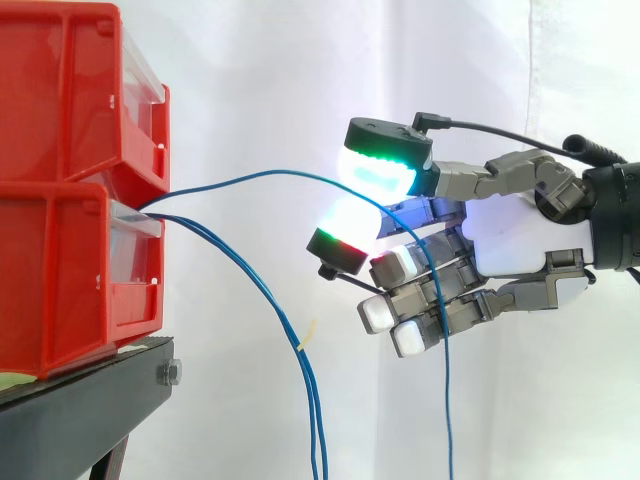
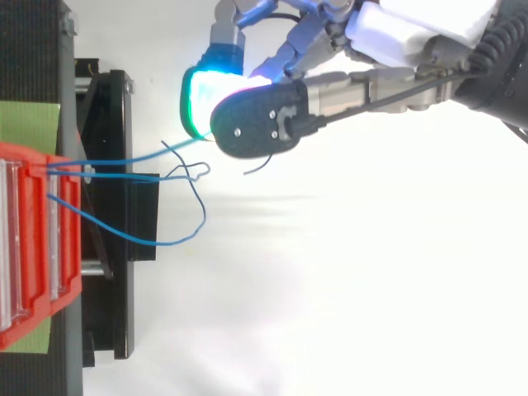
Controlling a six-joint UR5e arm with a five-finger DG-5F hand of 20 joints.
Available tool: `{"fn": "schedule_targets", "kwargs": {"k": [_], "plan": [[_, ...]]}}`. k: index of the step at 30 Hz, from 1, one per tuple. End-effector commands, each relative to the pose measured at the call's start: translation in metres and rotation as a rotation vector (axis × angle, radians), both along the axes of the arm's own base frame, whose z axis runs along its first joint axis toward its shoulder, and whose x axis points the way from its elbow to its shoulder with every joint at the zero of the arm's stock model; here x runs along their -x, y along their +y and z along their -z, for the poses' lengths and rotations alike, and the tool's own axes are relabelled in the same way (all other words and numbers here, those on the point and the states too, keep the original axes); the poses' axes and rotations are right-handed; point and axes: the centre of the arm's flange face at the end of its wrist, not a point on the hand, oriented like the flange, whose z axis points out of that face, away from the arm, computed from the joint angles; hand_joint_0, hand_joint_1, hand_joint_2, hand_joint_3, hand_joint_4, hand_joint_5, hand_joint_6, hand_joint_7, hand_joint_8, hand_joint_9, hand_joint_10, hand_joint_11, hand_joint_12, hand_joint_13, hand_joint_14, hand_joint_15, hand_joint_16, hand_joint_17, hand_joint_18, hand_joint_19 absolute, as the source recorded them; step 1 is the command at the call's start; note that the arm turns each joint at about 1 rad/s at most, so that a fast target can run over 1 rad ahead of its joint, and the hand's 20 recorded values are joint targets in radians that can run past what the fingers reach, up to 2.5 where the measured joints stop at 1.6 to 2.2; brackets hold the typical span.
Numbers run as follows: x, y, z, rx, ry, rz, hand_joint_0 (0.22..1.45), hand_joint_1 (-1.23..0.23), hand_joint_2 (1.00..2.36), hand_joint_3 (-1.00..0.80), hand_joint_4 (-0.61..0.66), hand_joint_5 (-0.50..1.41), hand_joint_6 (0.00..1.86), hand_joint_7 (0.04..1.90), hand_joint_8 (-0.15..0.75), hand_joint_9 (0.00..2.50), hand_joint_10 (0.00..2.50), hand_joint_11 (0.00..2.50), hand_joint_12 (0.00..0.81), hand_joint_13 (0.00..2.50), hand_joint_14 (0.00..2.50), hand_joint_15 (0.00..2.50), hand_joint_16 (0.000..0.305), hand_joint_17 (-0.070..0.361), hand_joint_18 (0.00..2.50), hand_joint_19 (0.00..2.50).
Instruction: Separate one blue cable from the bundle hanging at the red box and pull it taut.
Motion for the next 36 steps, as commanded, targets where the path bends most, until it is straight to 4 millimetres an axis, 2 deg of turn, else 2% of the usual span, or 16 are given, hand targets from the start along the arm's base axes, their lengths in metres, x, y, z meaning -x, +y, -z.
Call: {"fn": "schedule_targets", "kwargs": {"k": [1,8,16,26,27,30,32,35,36], "plan": [[0.000,0.002,0.000,-0.014,-0.004,-0.001,0.63,-0.63,1.00,-0.50,0.09,-0.20,0.97,0.92,0.321,1.10,0.02,1.04,0.349,0.95,0.02,0.70,0.048,0.108,0.80,0.65],[-0.001,0.010,0.000,-0.032,-0.009,-0.013,0.57,-0.59,1.00,-0.50,0.11,-0.20,0.96,0.92,0.335,1.11,0.01,1.05,0.357,0.96,0.02,0.70,0.050,0.113,0.80,0.66],[-0.004,0.019,0.000,-0.106,-0.043,-0.021,0.55,-0.65,1.00,-0.50,0.11,-0.20,0.96,0.92,0.338,1.12,0.02,1.08,0.353,1.04,0.03,0.78,0.051,0.116,0.82,0.65],[-0.005,0.021,0.000,-0.104,-0.052,-0.023,0.54,-0.62,1.00,-0.50,0.12,-0.20,0.95,0.91,0.328,1.16,0.01,1.26,0.325,1.27,0.03,1.22,0.053,0.119,0.87,0.65],[-0.006,0.022,0.009,-0.106,-0.040,-0.024,0.54,-0.62,1.00,-0.50,0.12,-0.20,0.95,0.91,0.323,1.15,0.01,1.26,0.324,1.28,0.02,1.25,0.053,0.120,0.88,0.66],[-0.007,0.021,0.012,-0.107,-0.042,-0.024,0.54,-0.62,1.00,-0.50,0.12,-0.21,0.95,0.91,0.323,1.13,0.01,1.27,0.310,1.35,0.02,1.41,0.055,0.124,0.90,0.68],[-0.012,0.023,0.024,-0.109,-0.047,-0.026,0.54,-0.62,1.00,-0.50,0.12,-0.21,0.95,0.90,0.329,1.14,0.01,1.28,0.300,1.40,0.01,1.52,0.055,0.125,0.92,0.70],[-0.015,0.023,0.024,-0.109,-0.068,-0.024,0.53,-0.62,1.00,-0.50,0.12,-0.21,0.95,0.89,0.328,1.14,0.01,1.27,0.299,1.43,0.00,1.67,0.056,0.126,0.94,0.74],[-0.015,0.023,0.024,-0.108,-0.067,-0.023,0.53,-0.62,1.00,-0.50,0.13,-0.21,0.95,0.89,0.321,1.13,0.01,1.28,0.302,1.41,0.18,1.66,0.056,0.125,0.97,0.78]]}}
